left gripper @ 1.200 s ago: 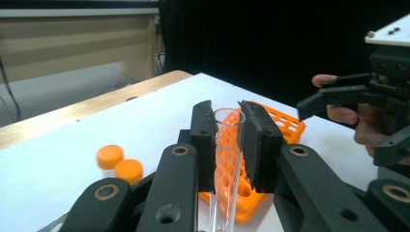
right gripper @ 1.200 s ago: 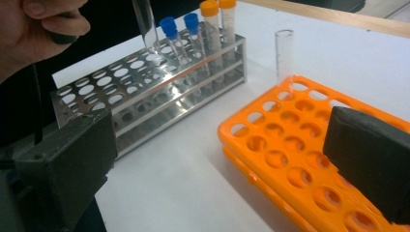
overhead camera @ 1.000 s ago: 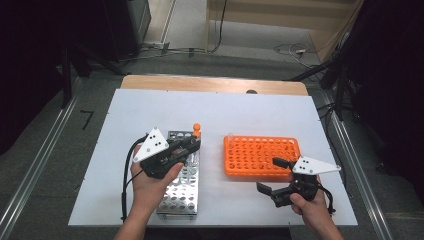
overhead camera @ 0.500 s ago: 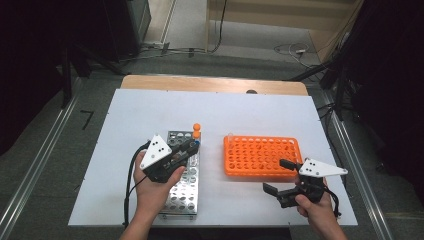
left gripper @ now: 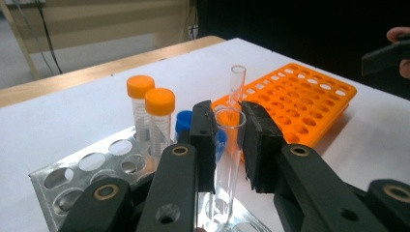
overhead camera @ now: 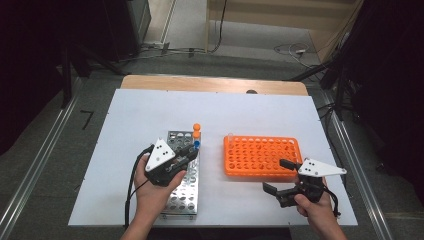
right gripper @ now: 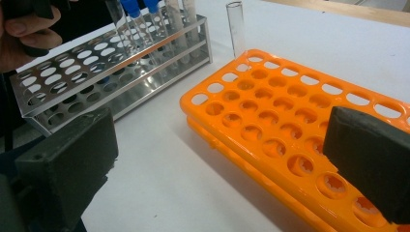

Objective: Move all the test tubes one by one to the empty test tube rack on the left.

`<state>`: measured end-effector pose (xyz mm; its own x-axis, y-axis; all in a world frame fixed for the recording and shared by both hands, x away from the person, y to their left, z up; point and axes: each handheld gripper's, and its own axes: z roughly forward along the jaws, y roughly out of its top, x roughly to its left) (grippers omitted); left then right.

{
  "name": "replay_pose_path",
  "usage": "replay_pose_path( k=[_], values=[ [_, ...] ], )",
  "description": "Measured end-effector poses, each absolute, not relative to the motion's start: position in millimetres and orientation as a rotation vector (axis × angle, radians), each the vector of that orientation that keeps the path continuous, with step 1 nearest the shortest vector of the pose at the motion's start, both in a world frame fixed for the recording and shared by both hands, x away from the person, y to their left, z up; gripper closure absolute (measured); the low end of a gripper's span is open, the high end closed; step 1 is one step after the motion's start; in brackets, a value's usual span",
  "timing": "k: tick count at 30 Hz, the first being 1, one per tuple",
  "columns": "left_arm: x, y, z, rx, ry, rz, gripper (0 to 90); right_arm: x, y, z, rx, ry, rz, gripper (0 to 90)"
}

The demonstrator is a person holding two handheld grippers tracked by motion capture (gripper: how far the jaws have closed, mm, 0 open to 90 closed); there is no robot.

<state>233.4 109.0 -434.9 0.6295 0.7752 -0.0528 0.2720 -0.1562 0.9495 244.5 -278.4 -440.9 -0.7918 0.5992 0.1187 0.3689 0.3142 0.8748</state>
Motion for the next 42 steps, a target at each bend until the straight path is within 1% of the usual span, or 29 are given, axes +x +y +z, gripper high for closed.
replay_pose_path(
  k=[9,12,15,18,20,30,32,37,42],
  values=[
    [234.4,109.5,-440.3,1.779,0.899,0.501,76.0,246.5,-277.9,-442.8,0.892,2.355,1.462,0.0],
    [235.4,109.7,-441.4,1.785,0.903,0.467,74.5,247.7,-278.4,-443.5,0.892,2.356,1.459,0.0],
    [235.9,111.0,-441.8,1.777,0.903,0.437,70.6,248.7,-278.5,-444.0,0.896,2.355,1.455,0.0],
    [234.9,111.9,-440.5,1.764,0.895,0.431,64.3,249.5,-278.7,-444.4,0.898,2.357,1.452,0.0],
    [234.0,113.3,-439.2,1.752,0.889,0.425,58.1,249.6,-278.2,-444.4,0.897,2.352,1.453,0.0],
    [229.3,124.7,-432.8,1.718,0.843,0.375,16.9,255.3,-274.2,-441.1,0.907,2.323,1.457,0.0],
    [228.4,127.1,-431.6,1.714,0.836,0.369,10.8,258.0,-272.9,-440.6,0.907,2.323,1.457,0.0],
    [227.1,130.4,-429.3,1.715,0.821,0.350,0.7,264.8,-267.0,-438.6,0.917,2.321,1.460,0.0],
    [225.9,132.6,-427.1,1.704,0.823,0.359,0.0,273.0,-259.3,-436.4,0.926,2.320,1.461,0.1]
  ],
)
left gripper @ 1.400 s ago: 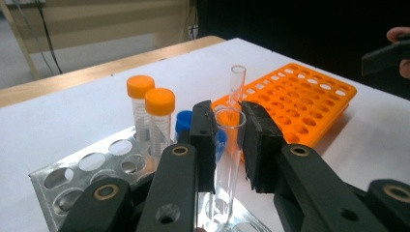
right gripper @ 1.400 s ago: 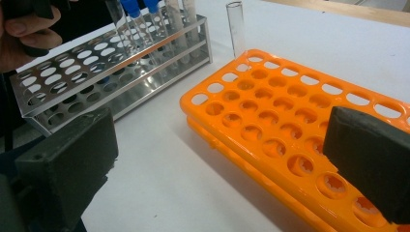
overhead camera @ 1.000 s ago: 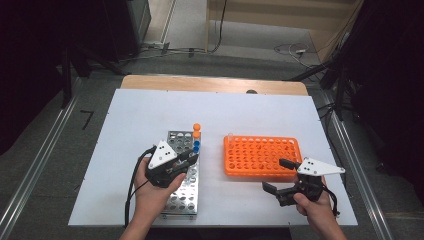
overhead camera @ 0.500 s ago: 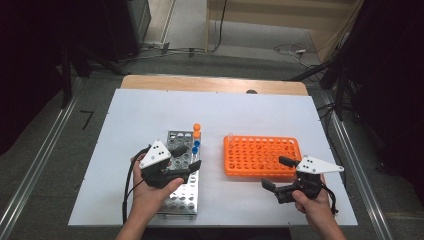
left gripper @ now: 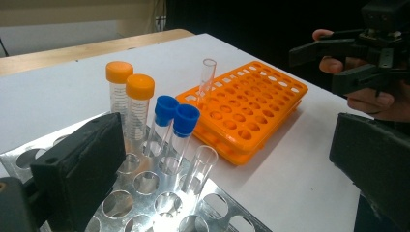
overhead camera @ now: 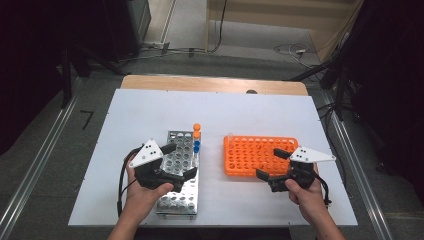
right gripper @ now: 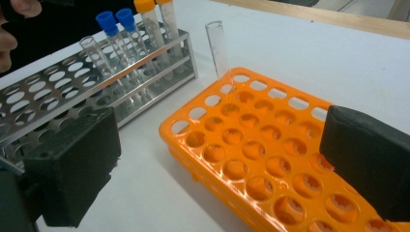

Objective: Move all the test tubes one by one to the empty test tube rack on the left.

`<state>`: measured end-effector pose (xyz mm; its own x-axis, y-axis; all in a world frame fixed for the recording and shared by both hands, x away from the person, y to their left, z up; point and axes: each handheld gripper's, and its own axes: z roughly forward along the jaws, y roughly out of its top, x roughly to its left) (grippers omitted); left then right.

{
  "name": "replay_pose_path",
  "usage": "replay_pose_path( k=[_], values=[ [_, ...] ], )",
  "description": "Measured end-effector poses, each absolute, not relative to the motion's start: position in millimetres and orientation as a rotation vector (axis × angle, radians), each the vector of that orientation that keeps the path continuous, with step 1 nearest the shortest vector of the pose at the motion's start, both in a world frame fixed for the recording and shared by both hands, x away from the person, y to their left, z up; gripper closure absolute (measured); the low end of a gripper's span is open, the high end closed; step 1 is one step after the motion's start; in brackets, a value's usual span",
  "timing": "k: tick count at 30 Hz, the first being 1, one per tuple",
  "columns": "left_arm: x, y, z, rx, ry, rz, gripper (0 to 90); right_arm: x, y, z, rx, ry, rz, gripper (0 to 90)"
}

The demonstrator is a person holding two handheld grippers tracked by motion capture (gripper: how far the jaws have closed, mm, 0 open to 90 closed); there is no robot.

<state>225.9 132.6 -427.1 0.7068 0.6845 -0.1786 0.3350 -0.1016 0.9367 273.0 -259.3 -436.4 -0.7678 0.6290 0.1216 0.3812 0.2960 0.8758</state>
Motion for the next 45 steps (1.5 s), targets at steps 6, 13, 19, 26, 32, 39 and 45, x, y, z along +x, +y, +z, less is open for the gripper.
replay_pose_path(
  k=[6,13,19,26,32,39,45],
  values=[
    [225.6,135.5,-425.9,1.704,0.831,0.367,0.0,285.3,-244.8,-433.3,0.926,2.307,1.478,2.5],
    [225.8,139.2,-425.4,1.700,0.844,0.376,0.0,300.8,-217.8,-439.6,0.949,2.304,1.423,11.9],
    [224.1,140.9,-422.9,1.692,0.843,0.383,0.0,315.1,-191.5,-451.8,0.972,2.309,1.361,25.6],
    [222.0,143.8,-421.5,1.685,0.846,0.391,0.0,331.8,-175.2,-464.9,1.068,2.309,1.317,44.3],
    [221.4,143.1,-420.4,1.682,0.844,0.390,0.0,336.4,-164.6,-465.8,1.101,2.299,1.274,53.4],
    [220.9,140.8,-419.4,1.688,0.836,0.391,0.0,338.7,-150.1,-466.6,1.148,2.295,1.212,57.3],
    [221.1,138.4,-420.5,1.699,0.838,0.386,0.0,339.0,-145.9,-467.1,1.225,2.244,1.138,69.0]
  ],
)
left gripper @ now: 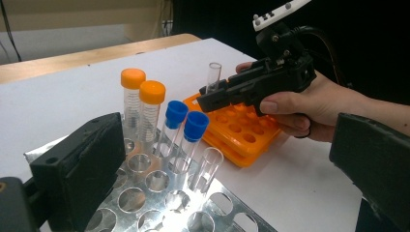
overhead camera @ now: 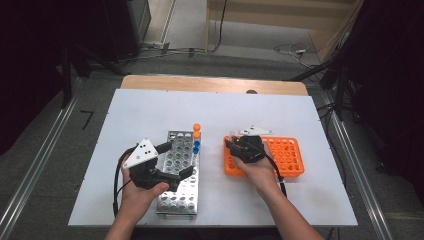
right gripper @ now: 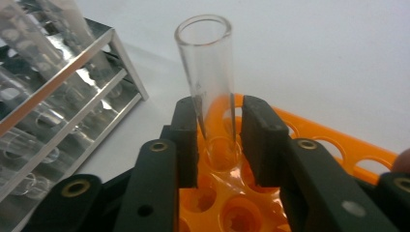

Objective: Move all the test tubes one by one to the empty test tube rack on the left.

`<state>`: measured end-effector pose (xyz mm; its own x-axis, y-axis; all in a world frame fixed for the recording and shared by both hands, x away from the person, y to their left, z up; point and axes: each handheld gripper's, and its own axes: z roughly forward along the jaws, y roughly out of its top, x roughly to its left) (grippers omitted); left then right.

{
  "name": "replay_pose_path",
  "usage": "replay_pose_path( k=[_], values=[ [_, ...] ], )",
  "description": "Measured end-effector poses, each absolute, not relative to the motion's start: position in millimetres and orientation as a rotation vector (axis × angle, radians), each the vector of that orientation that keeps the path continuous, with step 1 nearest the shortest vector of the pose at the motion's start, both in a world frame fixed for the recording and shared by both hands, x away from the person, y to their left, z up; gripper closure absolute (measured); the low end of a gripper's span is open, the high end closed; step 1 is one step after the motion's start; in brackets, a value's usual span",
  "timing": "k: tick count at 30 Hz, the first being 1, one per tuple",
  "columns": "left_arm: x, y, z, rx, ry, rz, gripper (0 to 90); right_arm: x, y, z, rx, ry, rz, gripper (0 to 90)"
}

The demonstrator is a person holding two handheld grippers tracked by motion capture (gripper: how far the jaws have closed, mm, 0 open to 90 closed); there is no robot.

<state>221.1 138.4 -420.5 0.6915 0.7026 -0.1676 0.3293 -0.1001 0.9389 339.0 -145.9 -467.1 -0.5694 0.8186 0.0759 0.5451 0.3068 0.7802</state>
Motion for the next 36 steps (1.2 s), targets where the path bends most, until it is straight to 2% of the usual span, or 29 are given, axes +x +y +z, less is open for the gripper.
replay_pose_path(
  k=[3,11,19,36],
  values=[
    [221.3,137.0,-420.8,1.698,0.838,0.388,0.0,338.0,-147.6,-467.5,1.240,2.228,1.142,73.6],
    [219.7,135.3,-417.1,1.688,0.826,0.393,0.0,329.5,-156.3,-463.9,1.204,2.168,1.249,73.8],
    [219.0,127.0,-415.7,1.696,0.808,0.389,0.0,314.7,-170.9,-444.3,1.109,2.123,1.371,73.8],
    [218.1,112.8,-414.3,1.704,0.775,0.360,0.3,274.4,-190.1,-430.0,0.971,2.190,1.451,73.8]
  ],
)
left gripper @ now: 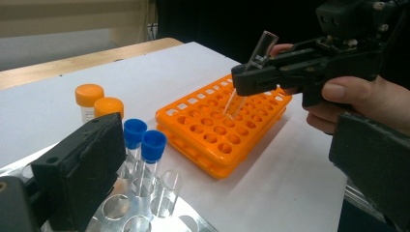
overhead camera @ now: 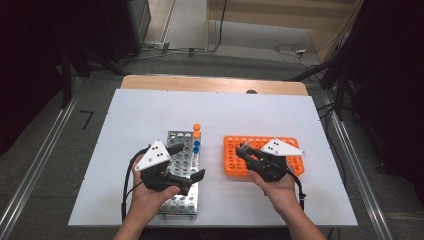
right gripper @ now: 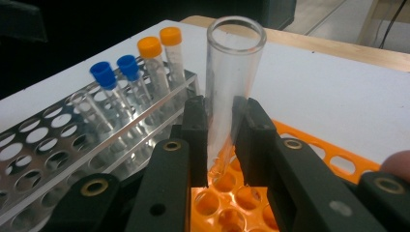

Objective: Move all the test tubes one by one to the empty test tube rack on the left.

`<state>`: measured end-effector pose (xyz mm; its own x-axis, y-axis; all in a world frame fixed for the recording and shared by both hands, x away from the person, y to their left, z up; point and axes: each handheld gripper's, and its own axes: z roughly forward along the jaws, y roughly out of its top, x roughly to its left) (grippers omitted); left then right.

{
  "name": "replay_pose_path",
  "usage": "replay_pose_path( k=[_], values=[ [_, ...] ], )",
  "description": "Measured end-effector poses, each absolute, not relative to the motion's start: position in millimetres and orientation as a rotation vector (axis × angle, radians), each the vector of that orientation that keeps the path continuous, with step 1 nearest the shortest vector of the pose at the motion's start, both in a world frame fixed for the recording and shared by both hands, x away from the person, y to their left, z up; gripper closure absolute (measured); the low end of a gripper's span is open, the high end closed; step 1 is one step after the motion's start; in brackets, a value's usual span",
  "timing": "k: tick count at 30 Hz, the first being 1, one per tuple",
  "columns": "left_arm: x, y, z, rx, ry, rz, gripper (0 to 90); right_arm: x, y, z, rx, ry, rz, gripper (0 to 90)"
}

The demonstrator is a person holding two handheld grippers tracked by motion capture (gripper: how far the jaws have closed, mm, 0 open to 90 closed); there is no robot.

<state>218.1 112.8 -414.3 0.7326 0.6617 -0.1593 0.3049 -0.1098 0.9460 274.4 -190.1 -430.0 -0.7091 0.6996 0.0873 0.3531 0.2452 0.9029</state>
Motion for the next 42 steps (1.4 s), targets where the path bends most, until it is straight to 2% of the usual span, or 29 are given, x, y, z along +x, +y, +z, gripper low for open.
replay_pose_path(
  k=[14,26,32,42],
  values=[
    [215.5,100.4,-413.2,1.716,0.740,0.345,1.7,242.1,-201.0,-431.4,0.920,2.241,1.482,73.8],
    [214.4,93.3,-412.6,1.706,0.700,0.342,12.5,226.6,-189.6,-432.7,0.849,2.309,1.500,73.8],
    [212.4,85.8,-411.4,1.713,0.687,0.341,21.8,222.4,-182.9,-434.1,0.822,2.336,1.501,73.8],
    [209.0,72.6,-410.9,1.734,0.663,0.342,46.2,217.5,-174.5,-435.4,0.781,2.368,1.497,73.8]
  ],
)
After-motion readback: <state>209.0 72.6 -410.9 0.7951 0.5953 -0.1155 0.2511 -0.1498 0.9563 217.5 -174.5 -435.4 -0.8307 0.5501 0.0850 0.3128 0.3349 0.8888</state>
